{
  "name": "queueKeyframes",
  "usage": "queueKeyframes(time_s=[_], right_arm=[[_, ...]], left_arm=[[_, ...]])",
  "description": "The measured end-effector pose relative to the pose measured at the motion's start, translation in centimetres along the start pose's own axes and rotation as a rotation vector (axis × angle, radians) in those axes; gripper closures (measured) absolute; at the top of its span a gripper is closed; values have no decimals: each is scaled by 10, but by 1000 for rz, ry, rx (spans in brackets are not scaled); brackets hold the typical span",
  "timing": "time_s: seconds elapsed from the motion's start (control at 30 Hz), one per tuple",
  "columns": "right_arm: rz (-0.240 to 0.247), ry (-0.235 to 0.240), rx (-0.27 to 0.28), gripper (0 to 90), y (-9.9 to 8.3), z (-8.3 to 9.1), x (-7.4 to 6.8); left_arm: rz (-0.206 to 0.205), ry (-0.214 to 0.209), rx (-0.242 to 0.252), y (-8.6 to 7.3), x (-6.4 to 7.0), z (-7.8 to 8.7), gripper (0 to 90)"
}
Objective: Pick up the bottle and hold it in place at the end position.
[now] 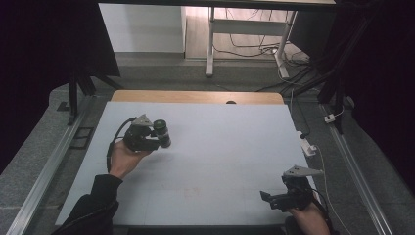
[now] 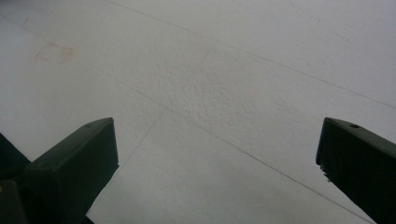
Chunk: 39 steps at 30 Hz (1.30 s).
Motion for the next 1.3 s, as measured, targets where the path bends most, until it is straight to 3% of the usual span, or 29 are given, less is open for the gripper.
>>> queueKeyframes(time_s=[0.3,0.6,0.97,1.3], right_arm=[[2,2,-1,0,0,0,0],[4,5,0,0,0,0,0],[13,5,-2,0,0,0,-1],[19,7,-3,0,0,0,-1]], left_arm=[[-31,-13,6,27,20,-24,536],[-43,-27,-4,42,37,-53,536],[-44,-30,-37,41,50,-82,536],[-42,-32,-45,35,55,-95,536]])
Point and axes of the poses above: each handheld gripper's, and its own axes: z roughly backward along the jaws, y roughly out of its top, x roughly to its right, the point moved 1 cm from there along -z, roughly forward along the jaws, and after that the axes turned 2 degrees about y, right-handed, at the moved point
